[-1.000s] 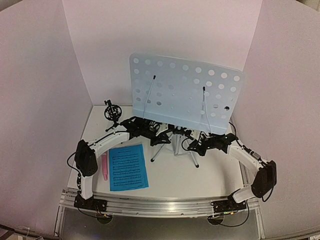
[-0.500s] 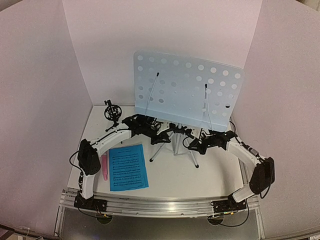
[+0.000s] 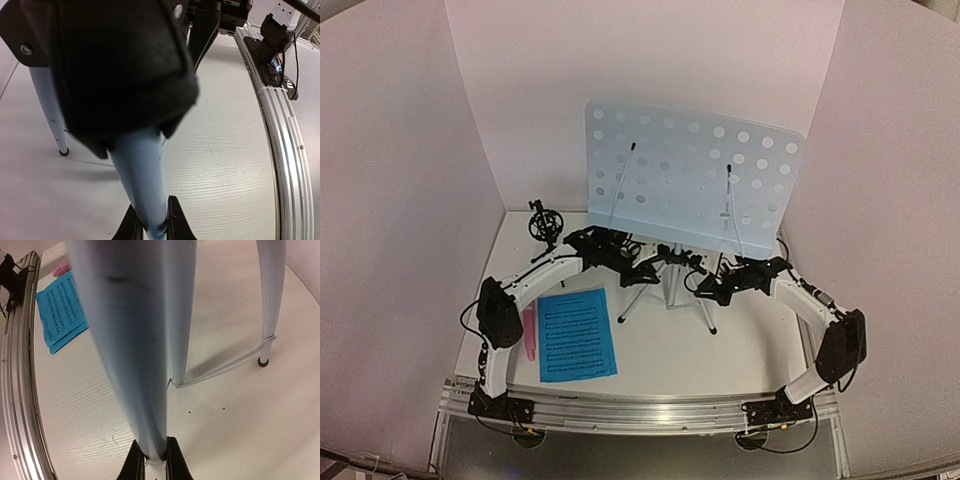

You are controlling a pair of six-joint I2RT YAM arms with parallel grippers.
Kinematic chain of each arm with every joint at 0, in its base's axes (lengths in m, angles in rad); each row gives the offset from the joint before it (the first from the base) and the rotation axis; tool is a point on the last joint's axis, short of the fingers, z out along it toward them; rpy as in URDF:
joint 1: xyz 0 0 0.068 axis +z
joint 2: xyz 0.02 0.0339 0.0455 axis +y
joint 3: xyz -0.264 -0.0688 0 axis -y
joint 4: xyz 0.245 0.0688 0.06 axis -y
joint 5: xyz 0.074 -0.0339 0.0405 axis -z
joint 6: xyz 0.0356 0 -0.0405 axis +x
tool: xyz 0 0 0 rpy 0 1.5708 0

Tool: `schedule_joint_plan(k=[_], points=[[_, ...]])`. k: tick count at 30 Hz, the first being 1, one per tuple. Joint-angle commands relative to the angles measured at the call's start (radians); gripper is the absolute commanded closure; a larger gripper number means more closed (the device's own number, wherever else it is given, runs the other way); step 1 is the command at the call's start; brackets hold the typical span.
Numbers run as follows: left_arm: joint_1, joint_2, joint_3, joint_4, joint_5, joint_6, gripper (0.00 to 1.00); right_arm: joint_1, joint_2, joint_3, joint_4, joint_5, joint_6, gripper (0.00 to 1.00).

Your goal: Set up the instrument practice props

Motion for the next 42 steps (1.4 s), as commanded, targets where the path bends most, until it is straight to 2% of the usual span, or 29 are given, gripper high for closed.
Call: schedule_joint_plan(k=[1,9,13,16,22,26,30,37,42], points=[[0.13,-0.021,-0.038,-0.226,-0.141,0.14,0.98,-0.149,0.022,0.013,-0.214,0.249,0.135,1.0],[0.129,-0.081,-0.072,-0.016,0.054,0.028,0.79,-0.128,0.047,0.033,-0.192,0.244,0.122,1.0],[0.129,-0.088,-0.067,0.05,0.139,-0.03,0.59,-0.115,0.053,0.049,-0.179,0.235,0.127,1.0],[0.129,-0.11,-0.083,0.15,0.186,-0.093,0.5,-0.106,0.046,0.05,-0.177,0.24,0.119,1.0],[0.107,-0.101,-0.109,0.535,0.202,-0.327,0.37,-0.088,0.046,0.018,-0.123,0.221,0.126,1.0],[0.077,-0.075,-0.142,0.888,0.186,-0.55,0.27,-0.074,0.042,-0.017,-0.061,0.222,0.158,1.0],[0.04,-0.036,-0.125,1.097,0.166,-0.664,0.2,-0.059,0.039,-0.026,-0.038,0.218,0.175,1.0],[0.0,0.054,-0.008,1.12,0.08,-0.708,0.16,-0.016,0.044,-0.051,0.006,0.219,0.205,1.0],[-0.007,0.1,0.021,1.143,-0.001,-0.731,0.18,-0.003,0.032,-0.064,0.028,0.205,0.223,1.0]])
